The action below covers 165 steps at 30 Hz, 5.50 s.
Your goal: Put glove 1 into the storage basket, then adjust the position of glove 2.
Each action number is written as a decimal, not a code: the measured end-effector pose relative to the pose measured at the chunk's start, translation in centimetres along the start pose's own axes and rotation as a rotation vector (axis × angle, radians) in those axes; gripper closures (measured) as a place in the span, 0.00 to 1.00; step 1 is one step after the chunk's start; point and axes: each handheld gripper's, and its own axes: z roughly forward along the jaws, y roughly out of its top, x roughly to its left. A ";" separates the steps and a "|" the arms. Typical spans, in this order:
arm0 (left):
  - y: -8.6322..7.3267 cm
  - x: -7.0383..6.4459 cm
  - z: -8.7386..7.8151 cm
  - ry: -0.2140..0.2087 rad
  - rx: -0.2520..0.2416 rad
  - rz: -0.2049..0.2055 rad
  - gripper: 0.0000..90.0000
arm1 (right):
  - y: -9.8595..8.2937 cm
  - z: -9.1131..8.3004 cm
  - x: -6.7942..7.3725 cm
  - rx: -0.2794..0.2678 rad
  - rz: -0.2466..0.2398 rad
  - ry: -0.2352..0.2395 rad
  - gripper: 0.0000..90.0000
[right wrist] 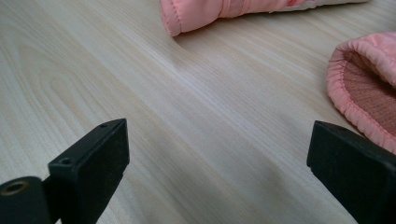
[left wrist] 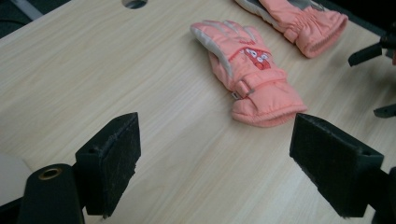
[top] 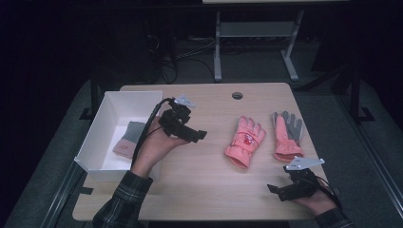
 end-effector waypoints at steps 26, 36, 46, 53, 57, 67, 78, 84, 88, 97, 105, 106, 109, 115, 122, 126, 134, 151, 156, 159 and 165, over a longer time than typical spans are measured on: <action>0.0 -3.3 9.6 -0.066 -0.012 0.035 0.30 | 0.1 0.1 0.2 -0.009 -0.014 0.016 0.06; 1.5 -2.5 13.5 -0.087 -0.018 -0.016 0.51 | 0.0 0.1 -0.1 -0.006 -0.004 0.018 0.07; 2.7 -2.9 17.5 -0.094 -0.002 -0.054 0.56 | -0.1 0.0 -0.1 -0.007 0.000 0.020 0.07; 2.6 -2.8 18.9 -0.057 0.040 -0.044 0.60 | -0.1 0.0 -0.1 -0.011 -0.005 0.021 0.07; 2.4 -2.5 19.2 -0.061 0.070 -0.051 0.73 | -0.1 0.0 -0.1 -0.013 -0.008 0.022 0.07; 2.4 -2.0 18.8 -0.113 0.063 -0.055 0.98 | -0.1 -0.1 -0.2 -0.013 -0.007 0.022 0.07; 1.1 -0.2 14.0 -0.148 0.089 -0.009 0.98 | -0.1 -0.1 -0.1 -0.009 -0.005 0.021 0.07; -1.5 2.3 11.2 -0.100 0.119 -0.035 0.98 | -0.1 0.0 -0.1 -0.007 -0.005 0.018 0.07; -2.9 3.6 10.1 -0.068 0.131 -0.066 0.98 | -0.1 0.1 -0.1 -0.007 -0.010 0.017 0.07; -4.1 4.0 9.5 0.006 0.101 -0.096 0.70 | -0.1 0.1 0.0 0.000 -0.009 0.017 0.07; -3.8 2.8 8.1 0.006 0.068 -0.057 0.36 | -0.1 -0.2 0.0 -0.012 -0.001 0.033 0.15; -3.9 2.6 8.0 -0.009 0.065 -0.058 0.34 | 0.0 -0.2 0.0 -0.014 -0.002 0.036 0.15; -4.3 2.0 7.7 -0.043 0.059 -0.049 0.28 | 0.0 -0.3 0.1 -0.014 -0.003 0.042 0.17; -5.2 0.8 6.8 -0.078 0.038 -0.033 0.23 | 0.3 -0.8 -0.1 -0.034 0.000 0.049 0.34; -6.3 -0.4 5.8 -0.075 0.008 -0.004 0.22 | 0.8 -1.1 -0.5 -0.056 0.005 0.061 0.66; -7.2 -1.3 5.0 -0.076 -0.004 0.013 0.22 | 1.5 -1.3 -1.0 -0.076 0.007 0.059 0.80; -8.9 -2.7 4.3 -0.101 -0.019 0.028 0.21 | 2.8 -1.2 -2.4 -0.086 0.023 0.069 1.00; -12.4 -4.6 4.1 -0.120 -0.032 0.077 0.19 | 5.7 -0.9 -7.6 -0.123 0.063 -0.077 1.00; -13.2 -5.0 4.1 -0.127 -0.025 0.087 0.19 | 6.2 -0.4 -10.2 -0.104 0.074 -0.146 1.00; -13.3 -5.0 4.2 -0.129 -0.019 0.097 0.19 | 6.2 0.0 -11.3 -0.089 0.085 -0.171 1.00; -13.3 -5.2 4.4 -0.131 -0.037 0.100 0.19 | 6.0 0.4 -13.0 -0.076 0.101 -0.199 1.00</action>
